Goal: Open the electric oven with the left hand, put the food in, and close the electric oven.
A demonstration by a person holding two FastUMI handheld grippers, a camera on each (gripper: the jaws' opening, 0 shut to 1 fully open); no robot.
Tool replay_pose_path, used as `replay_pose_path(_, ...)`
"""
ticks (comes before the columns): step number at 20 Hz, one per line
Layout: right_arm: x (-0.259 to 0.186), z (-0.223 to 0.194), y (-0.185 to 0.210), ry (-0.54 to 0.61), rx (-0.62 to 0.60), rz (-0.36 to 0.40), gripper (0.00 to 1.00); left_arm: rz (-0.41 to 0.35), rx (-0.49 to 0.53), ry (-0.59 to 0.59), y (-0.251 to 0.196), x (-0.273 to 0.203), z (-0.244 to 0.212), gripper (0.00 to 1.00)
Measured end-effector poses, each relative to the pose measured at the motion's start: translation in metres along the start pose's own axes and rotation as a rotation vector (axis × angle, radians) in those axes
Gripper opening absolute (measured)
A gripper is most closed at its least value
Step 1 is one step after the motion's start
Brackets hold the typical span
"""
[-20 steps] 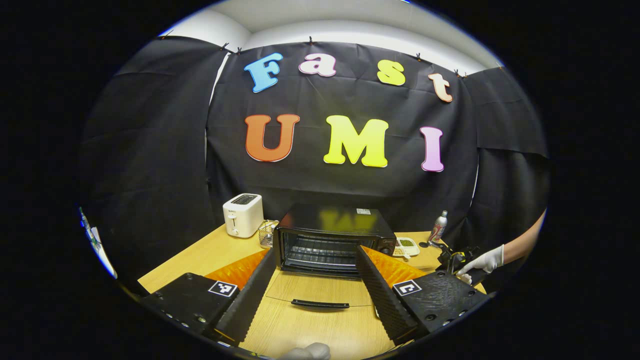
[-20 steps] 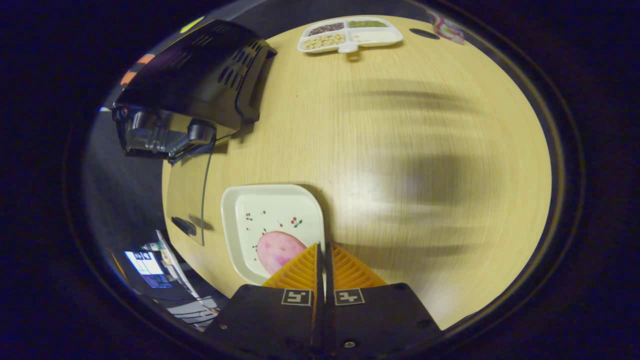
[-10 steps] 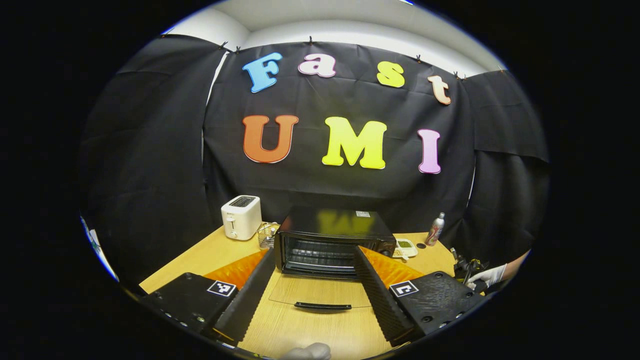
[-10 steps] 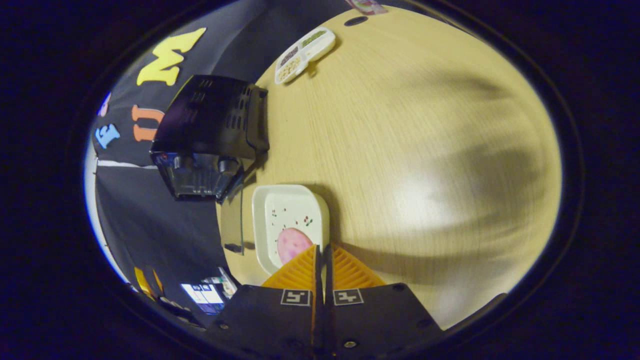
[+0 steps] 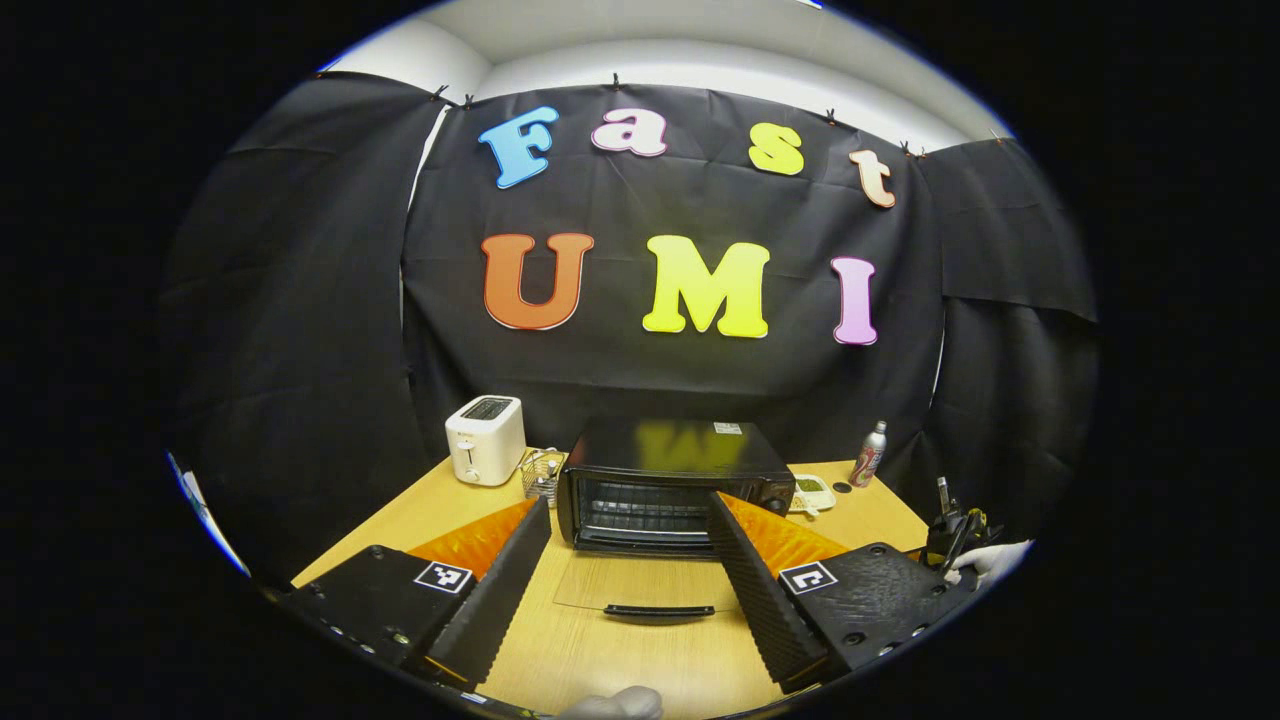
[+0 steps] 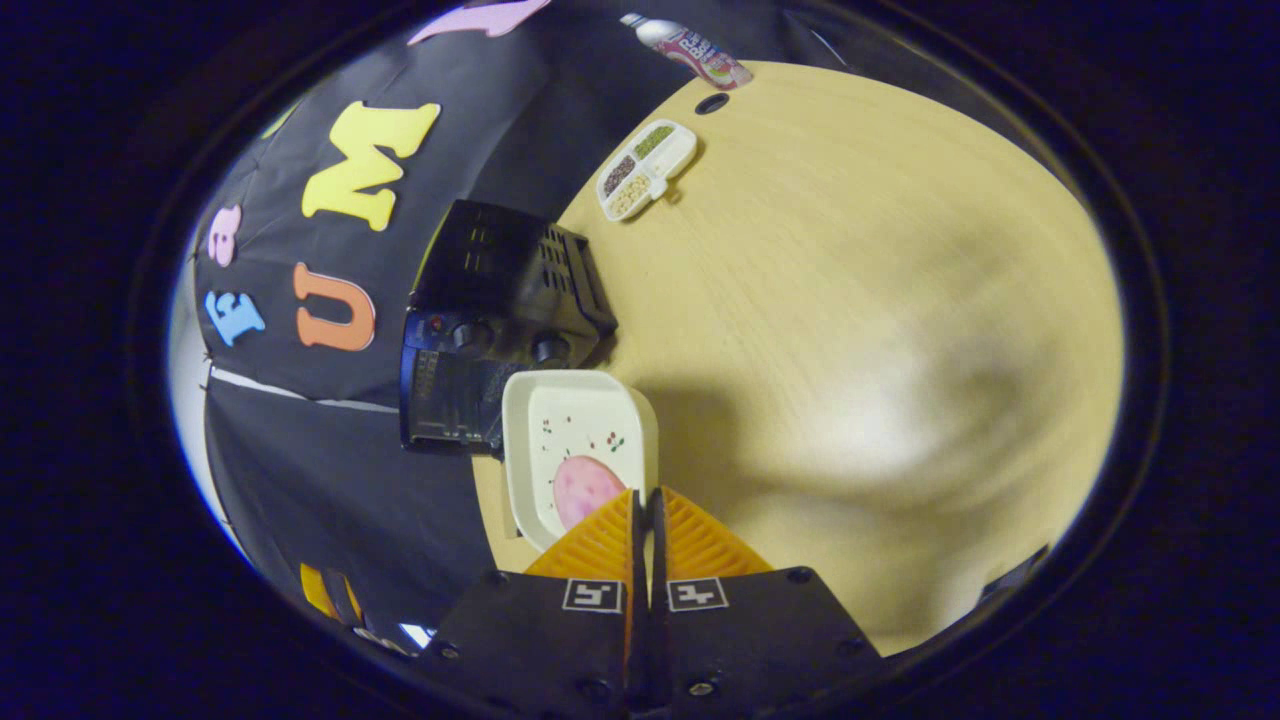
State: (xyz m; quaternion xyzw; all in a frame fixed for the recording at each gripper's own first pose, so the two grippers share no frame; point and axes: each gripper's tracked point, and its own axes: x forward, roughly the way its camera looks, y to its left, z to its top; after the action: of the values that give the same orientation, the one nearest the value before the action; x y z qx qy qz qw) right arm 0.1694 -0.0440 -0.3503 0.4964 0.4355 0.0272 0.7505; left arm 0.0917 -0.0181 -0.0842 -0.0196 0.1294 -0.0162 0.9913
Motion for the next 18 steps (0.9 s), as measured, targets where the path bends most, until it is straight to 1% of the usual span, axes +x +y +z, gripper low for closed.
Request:
replay_pose_path(1,0.007,-0.011,0.009,-0.028,0.031,-0.005,0.04,-0.005,0.006,0.001,0.006,-0.002,0.004,0.95)
replay_pose_path(2,0.013,-0.023,0.019,-0.052,0.066,-0.001,0.0,-0.004,0.013,-0.006,0.012,-0.005,0.008,0.95)
replay_pose_path(3,0.021,-0.034,0.028,-0.076,0.112,-0.005,0.04,-0.004,0.02,-0.005,0.019,-0.007,0.011,0.96)
replay_pose_path(5,0.038,-0.05,0.043,-0.137,0.184,-0.013,0.04,0.0,0.031,0.0,0.032,-0.01,0.013,0.96)
replay_pose_path(6,0.047,-0.054,0.047,-0.173,0.207,-0.022,0.04,0.004,0.04,0.003,0.039,-0.013,0.013,0.96)
replay_pose_path(7,0.056,-0.058,0.052,-0.203,0.232,-0.034,0.0,0.012,0.051,0.004,0.046,-0.015,0.015,0.95)
replay_pose_path(8,0.064,-0.06,0.056,-0.22,0.258,-0.04,0.04,0.017,0.057,0.01,0.051,-0.018,0.013,0.95)
replay_pose_path(9,0.07,-0.062,0.064,-0.233,0.285,-0.025,0.0,0.019,0.062,0.013,0.054,-0.021,0.013,0.95)
replay_pose_path(10,0.077,-0.063,0.075,-0.241,0.305,-0.002,0.04,0.021,0.067,0.016,0.058,-0.022,0.013,0.95)
replay_pose_path(11,0.085,-0.063,0.083,-0.246,0.319,0.009,0.01,0.024,0.072,0.024,0.061,-0.022,0.01,0.96)
replay_pose_path(12,0.094,-0.06,0.09,-0.256,0.325,0.009,0.04,0.025,0.076,0.027,0.062,-0.021,0.008,0.95)
replay_pose_path(13,0.103,-0.056,0.097,-0.27,0.327,0.013,0.0,0.028,0.079,0.028,0.064,-0.022,0.008,0.95)
replay_pose_path(14,0.11,-0.053,0.102,-0.275,0.331,0.015,0.0,0.028,0.077,0.033,0.066,-0.022,0.007,0.95)
replay_pose_path(15,0.116,-0.05,0.109,-0.272,0.342,0.027,0.04,0.03,0.072,0.042,0.067,-0.021,0.006,0.95)
replay_pose_path(17,0.128,-0.042,0.122,-0.267,0.343,0.039,0.03,0.028,0.064,0.043,0.066,-0.02,0.009,0.96)
replay_pose_path(18,0.133,-0.036,0.125,-0.271,0.336,0.036,0.0,0.033,0.062,0.042,0.067,-0.018,0.011,0.95)
